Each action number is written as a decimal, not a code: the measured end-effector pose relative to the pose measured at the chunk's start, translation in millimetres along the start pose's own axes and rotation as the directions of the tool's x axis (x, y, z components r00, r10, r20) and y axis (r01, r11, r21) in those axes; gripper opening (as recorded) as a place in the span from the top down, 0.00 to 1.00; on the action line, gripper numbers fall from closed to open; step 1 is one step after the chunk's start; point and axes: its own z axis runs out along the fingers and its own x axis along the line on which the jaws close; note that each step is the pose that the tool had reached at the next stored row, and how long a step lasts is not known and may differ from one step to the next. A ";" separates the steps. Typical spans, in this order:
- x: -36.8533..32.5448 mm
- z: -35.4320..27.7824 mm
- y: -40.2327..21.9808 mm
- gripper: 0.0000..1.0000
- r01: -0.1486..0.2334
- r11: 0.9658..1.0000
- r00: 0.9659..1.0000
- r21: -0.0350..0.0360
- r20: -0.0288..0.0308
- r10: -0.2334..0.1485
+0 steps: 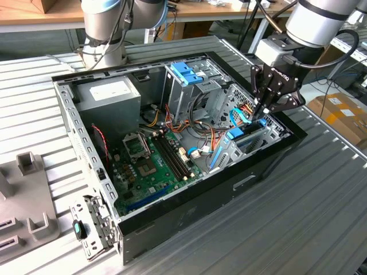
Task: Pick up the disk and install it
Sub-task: 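Insert the second disk wire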
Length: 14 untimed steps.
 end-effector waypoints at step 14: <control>0.0 5.0 2.0 0.84 0.000 1.000 1.000 0.000 0.000 0.000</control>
